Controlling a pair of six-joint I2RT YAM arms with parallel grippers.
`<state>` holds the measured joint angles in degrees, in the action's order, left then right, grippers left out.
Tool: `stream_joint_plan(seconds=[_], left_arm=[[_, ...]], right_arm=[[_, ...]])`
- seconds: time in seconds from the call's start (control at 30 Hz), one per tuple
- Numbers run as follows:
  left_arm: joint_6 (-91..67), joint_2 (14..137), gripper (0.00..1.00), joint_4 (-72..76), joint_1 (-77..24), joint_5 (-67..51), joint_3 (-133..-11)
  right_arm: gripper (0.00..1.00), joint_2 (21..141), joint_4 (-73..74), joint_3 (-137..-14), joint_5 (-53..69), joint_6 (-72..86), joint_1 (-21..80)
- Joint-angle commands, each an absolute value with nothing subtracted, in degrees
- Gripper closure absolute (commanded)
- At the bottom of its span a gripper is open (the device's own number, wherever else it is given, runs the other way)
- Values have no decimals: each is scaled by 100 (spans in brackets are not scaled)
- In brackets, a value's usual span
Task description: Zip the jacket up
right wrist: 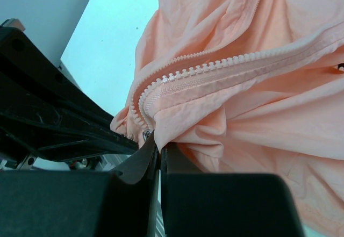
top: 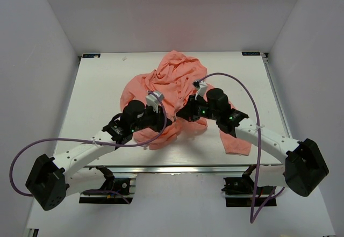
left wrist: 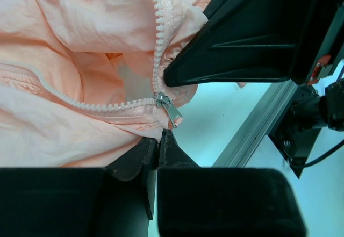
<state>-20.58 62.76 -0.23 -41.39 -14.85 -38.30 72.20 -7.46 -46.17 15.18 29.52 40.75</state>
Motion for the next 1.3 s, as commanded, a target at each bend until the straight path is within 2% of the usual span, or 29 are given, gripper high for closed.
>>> stream_joint_plan(seconds=[0.0, 0.37, 0.53, 0.57, 0.7, 0.9, 1.07, 1.13, 1.17, 1.27], left_arm=[[-1925, 6196, 100, -290, -4175, -1880, -3788], [-2030, 6284, 100, -510, -4175, -2232, -3647], [-2039, 6223, 100, -554, -4175, -2057, -3639], [-2039, 6205, 100, -562, -4175, -2031, -3656], [-2065, 6170, 100, -562, -4175, -1960, -3665], [-2083, 6152, 100, -562, -4175, -1951, -3674], [-2118, 6126, 100, -501, -4175, -1977, -3647], [-2127, 6117, 100, -492, -4175, -2021, -3630], [-2127, 6108, 100, -483, -4175, -2039, -3630], [-2127, 6091, 100, -457, -4175, -2092, -3612]], right_arm=[[100, 7260, -1133, -4834, 1880, 2865, 3955], [100, 7374, -1099, -4948, 2329, 2839, 3762], [100, 7470, -1055, -4905, 3101, 2453, 3762], [93, 7471, -1046, -4878, 3268, 2417, 3753], [77, 7480, -1020, -4781, 3673, 2268, 3762], [66, 7629, -871, -4807, 3762, 2206, 3762], [71, 7805, -888, -4825, 3911, 2250, 3762], [78, 7857, -879, -4825, 3894, 2276, 3771], [87, 7849, -896, -4816, 3789, 2302, 3771], [100, 7805, -1089, -4755, 3718, 2452, 3762]])
